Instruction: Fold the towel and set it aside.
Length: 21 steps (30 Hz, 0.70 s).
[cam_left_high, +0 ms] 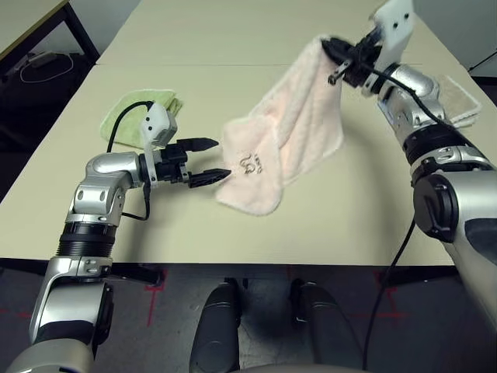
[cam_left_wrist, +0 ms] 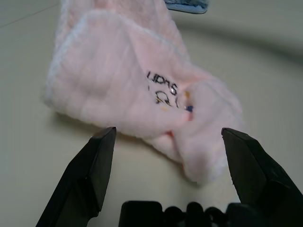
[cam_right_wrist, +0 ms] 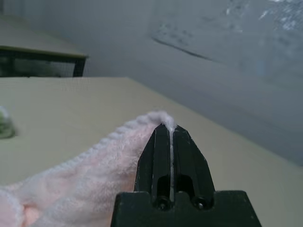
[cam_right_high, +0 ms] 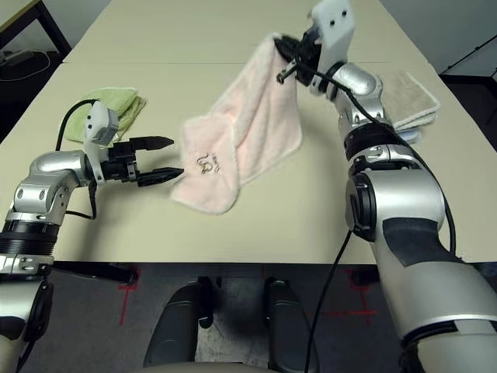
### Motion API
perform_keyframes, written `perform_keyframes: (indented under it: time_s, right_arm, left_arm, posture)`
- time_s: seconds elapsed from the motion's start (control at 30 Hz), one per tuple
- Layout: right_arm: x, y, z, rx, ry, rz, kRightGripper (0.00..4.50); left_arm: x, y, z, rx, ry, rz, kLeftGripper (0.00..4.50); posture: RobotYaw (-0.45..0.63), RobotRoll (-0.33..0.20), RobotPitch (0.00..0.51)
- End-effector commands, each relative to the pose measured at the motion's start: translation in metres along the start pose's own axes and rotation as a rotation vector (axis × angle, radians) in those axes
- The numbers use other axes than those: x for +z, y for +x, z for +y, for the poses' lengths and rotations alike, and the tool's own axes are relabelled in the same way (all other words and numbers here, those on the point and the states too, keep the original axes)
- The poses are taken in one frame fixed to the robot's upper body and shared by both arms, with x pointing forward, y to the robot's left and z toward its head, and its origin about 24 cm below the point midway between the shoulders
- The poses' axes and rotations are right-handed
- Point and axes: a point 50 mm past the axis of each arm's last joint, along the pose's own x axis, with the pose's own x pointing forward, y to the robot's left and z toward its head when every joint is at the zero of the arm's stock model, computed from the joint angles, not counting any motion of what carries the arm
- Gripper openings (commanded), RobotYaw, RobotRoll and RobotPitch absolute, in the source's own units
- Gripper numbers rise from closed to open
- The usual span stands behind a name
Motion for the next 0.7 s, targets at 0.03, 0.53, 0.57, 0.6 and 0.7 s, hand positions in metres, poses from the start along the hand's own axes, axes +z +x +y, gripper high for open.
perform_keyframes:
  time_s: [0.03,0.53,0.57,0.6,0.7]
  right_arm:
    - [0.021,0.003,-0.008,-0.071,-0.011,-0.136,0.04]
    - [0.094,0.022,-0.020,-0.127,0.240,-0.574,0.04]
    - [0.094,0.022,-0.021,-0.134,0.252,-0.571,0.04]
    - [0.090,0.023,-0.017,-0.108,0.241,-0.550,0.04]
    - [0.076,0.023,-0.010,-0.063,0.238,-0.498,0.04]
  left_arm:
    - [-0.004,0.004,0.000,0.006,-0.014,-0.006,4.50]
    - [-0.006,0.015,-0.002,-0.008,-0.032,-0.021,4.50]
    - [-0.006,0.015,-0.002,-0.009,-0.033,-0.021,4.50]
    - [-0.007,0.016,-0.003,-0.010,-0.034,-0.022,4.50]
    - [-0.007,0.016,-0.003,-0.010,-0.036,-0.023,4.50]
  posture:
    - [0.02,0.000,0.194]
    - [0.01,0.000,0.196]
    - [0.01,0.000,0.196]
    - [0.01,0.000,0.197]
    - [0.02,0.000,0.196]
